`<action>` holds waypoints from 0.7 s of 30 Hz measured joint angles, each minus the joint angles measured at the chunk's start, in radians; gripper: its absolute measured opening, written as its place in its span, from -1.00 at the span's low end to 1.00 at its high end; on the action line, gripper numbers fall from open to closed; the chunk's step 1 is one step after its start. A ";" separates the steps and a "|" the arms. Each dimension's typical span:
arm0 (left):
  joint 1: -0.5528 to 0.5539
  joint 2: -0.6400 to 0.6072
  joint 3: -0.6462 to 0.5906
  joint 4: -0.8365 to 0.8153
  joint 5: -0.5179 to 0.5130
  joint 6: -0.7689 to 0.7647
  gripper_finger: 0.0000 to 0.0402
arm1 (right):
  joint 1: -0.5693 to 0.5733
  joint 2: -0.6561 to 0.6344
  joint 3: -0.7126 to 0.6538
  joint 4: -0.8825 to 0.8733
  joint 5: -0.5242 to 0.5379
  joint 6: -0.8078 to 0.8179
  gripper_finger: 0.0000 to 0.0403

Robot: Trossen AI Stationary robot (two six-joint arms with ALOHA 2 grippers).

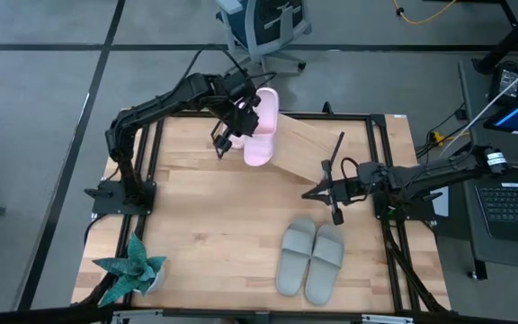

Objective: Pick and place slides into the shelf
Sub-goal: Put the pink slide on the shelf

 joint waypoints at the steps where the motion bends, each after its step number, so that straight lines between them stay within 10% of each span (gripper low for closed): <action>1: 0.000 0.000 0.000 0.006 0.004 0.000 -1.00 | -0.007 0.008 0.000 0.002 0.000 0.000 -0.91; 21: 0.043 0.022 0.001 0.091 0.066 0.084 -1.00 | -0.031 0.044 0.000 0.050 -0.002 0.000 -0.91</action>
